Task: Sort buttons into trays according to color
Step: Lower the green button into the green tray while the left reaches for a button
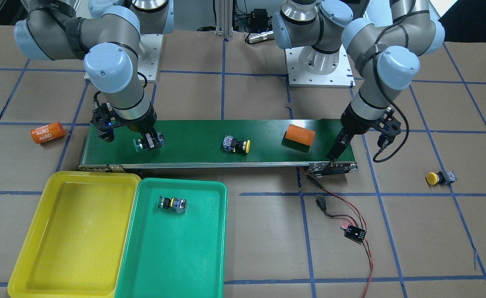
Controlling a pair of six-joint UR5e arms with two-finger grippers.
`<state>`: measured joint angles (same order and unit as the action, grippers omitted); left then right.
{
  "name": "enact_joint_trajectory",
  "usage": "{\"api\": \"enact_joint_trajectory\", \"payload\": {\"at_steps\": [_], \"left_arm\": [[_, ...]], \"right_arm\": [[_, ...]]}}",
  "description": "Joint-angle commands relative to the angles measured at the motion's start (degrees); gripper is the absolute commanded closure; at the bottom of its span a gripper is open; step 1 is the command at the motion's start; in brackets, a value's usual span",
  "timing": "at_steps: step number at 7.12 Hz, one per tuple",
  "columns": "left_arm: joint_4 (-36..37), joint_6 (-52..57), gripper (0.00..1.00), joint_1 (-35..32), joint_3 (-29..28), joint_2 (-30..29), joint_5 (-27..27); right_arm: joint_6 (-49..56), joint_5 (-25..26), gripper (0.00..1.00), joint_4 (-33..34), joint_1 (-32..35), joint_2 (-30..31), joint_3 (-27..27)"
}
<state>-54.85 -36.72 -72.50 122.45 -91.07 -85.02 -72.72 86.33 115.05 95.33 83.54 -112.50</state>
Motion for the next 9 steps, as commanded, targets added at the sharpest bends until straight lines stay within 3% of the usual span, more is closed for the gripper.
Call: {"api": "enact_joint_trajectory", "payload": {"at_steps": [1, 4, 5, 6, 7, 8, 9], "left_arm": [[0.61, 10.92, 0.0, 10.85, -3.18, -2.61, 0.03], [7.2, 18.01, 0.0, 25.77, -5.21, -9.36, 0.03], [10.87, 18.18, 0.0, 29.66, -5.64, -12.78, -0.05], [20.13, 19.05, 0.0, 30.22, -5.82, -16.73, -0.75], [29.01, 18.97, 0.0, 30.23, -6.17, -20.43, -1.37], [31.88, 19.06, 0.0, 30.23, -6.78, -23.51, -1.37], [32.08, 19.15, 0.04, 30.4, -7.4, -24.93, -1.55]], "right_arm": [[5.28, -0.28, 1.0, 1.31, 0.29, -2.84, 6.47], [4.87, -1.24, 1.0, 20.16, 1.6, -17.58, 13.07], [4.52, -1.34, 1.0, 20.91, 3.61, -19.19, 15.71], [4.34, -1.43, 1.0, 20.92, 4.15, -20.34, 16.69], [4.17, -0.38, 0.47, 21.0, 4.07, -21.22, 16.79], [4.25, -0.55, 0.0, 20.92, 4.07, -20.88, 16.61], [4.17, -0.63, 0.0, 20.66, 3.98, -20.18, 16.61]]}}
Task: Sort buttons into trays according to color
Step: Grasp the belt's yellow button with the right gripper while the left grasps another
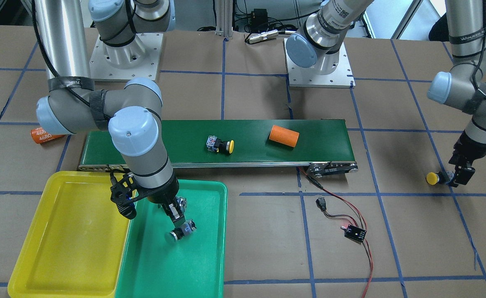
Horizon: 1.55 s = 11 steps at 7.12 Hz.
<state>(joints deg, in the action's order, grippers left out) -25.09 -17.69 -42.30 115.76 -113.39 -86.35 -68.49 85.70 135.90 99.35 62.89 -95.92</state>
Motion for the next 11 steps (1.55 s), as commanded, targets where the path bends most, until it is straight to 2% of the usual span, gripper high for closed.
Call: {"api": "enact_joint_trajectory", "payload": {"at_steps": [1, 2, 3, 4, 5, 6, 7, 8, 11], "left_arm": [[2.42, 0.12, 0.04, 0.29, -0.19, -2.72, -1.01], [2.33, 0.12, 0.06, 0.29, -0.27, -2.8, -1.28], [1.55, 0.12, 0.18, 0.46, 0.08, -2.46, -1.45], [0.67, 0.2, 0.27, 0.9, 0.34, -2.19, -1.89], [0.57, 0.2, 0.3, 0.99, 0.52, -2.1, -1.81], [0.57, 0.12, 0.32, 0.99, 0.52, -2.01, -1.72], [-0.47, 0.03, 0.4, 0.91, 0.61, -1.4, -1.28], [-2.31, 0.03, 0.43, 0.91, 0.44, -0.88, -1.02], [-2.68, 0.03, 0.45, 0.64, 0.43, -0.43, -0.75]], "right_arm": [[-0.68, 0.16, 0.0, -1.5, 0.14, 2.22, -0.76], [-6.16, -0.53, 0.0, -8.21, 0.32, 7.28, -3.46], [-7.7, -0.45, 0.0, -11.07, 1.1, 12.38, -8.01], [-13.19, -0.62, 0.0, -11.09, 2.16, 16.44, -13.97], [-19.51, -0.71, 0.0, -10.31, 3.12, 17.96, -18.47], [-20.36, -0.63, 0.0, -10.39, 3.66, 17.97, -18.69], [-20.37, -0.8, 0.0, -10.39, 3.84, 17.1, -18.87], [-20.37, -0.98, 0.0, -10.39, 4.19, 17.53, -18.61], [-20.37, -2.04, 0.0, -11.44, 4.36, 17.97, -19.57]]}}
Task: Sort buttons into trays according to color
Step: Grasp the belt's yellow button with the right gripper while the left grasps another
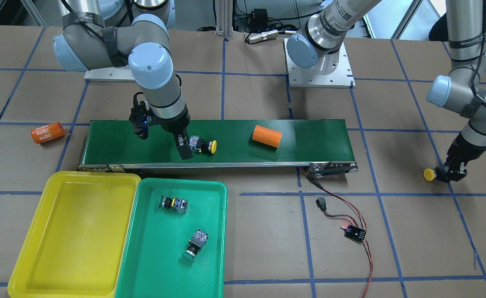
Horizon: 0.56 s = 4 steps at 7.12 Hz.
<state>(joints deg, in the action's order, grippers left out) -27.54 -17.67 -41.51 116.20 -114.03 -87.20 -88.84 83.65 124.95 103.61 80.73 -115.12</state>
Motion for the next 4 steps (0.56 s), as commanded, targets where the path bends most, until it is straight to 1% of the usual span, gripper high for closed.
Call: {"api": "enact_joint_trajectory", "payload": {"at_steps": [1, 2, 3, 4], "left_arm": [[-1.98, -0.26, 0.45, -0.33, -0.09, 1.35, 0.1], [-4.95, -0.61, 0.45, -0.5, -0.09, 3.18, 0.1], [-7.68, -0.88, 0.48, -0.59, -0.09, 4.86, 0.1], [-9.45, -1.23, 0.48, -0.77, -0.09, 6.09, 0.45]], "right_arm": [[0.51, 0.02, 0.0, -0.33, 0.01, 0.05, -1.93], [0.51, 0.46, 0.0, 0.11, 0.1, 0.04, -2.9], [0.25, 0.29, 0.0, 0.38, 0.01, -0.48, -2.91], [0.95, 0.81, 0.01, 0.47, 0.01, -0.57, -2.91]]}}
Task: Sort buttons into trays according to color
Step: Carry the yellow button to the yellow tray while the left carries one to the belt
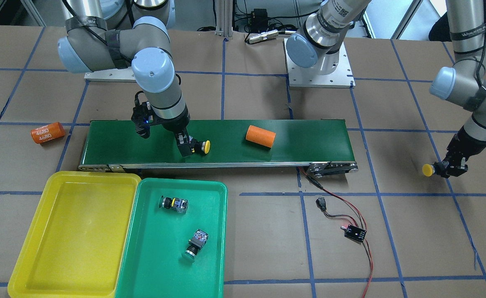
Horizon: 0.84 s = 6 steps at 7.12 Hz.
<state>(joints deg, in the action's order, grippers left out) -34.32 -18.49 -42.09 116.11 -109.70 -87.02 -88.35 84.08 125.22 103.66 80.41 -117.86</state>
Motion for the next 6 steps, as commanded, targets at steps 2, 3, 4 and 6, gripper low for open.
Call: {"api": "enact_joint_trajectory", "payload": {"at_steps": [2, 3, 4, 6], "left_arm": [[-8.97, -4.87, 0.48, -2.64, 0.52, 6.76, 0.8], [-10.57, -8.2, 0.48, -4.22, 2.61, 9.74, 0.71], [-10.5, -13.02, 0.48, -6.84, 6.11, 13.69, 0.36], [-15.9, -17.01, 0.48, -13.78, 8.6, 20.99, 0.36]], "right_arm": [[7.8, -0.67, 1.0, 0.21, -0.13, 0.19, 0.44], [9.41, -0.67, 1.0, 0.12, -0.39, 0.28, 0.53], [10.55, -0.32, 1.0, 0.12, -0.83, 0.36, 0.88], [17.47, 0.38, 1.0, -1.19, -2.31, 3.77, 3.76]]}}
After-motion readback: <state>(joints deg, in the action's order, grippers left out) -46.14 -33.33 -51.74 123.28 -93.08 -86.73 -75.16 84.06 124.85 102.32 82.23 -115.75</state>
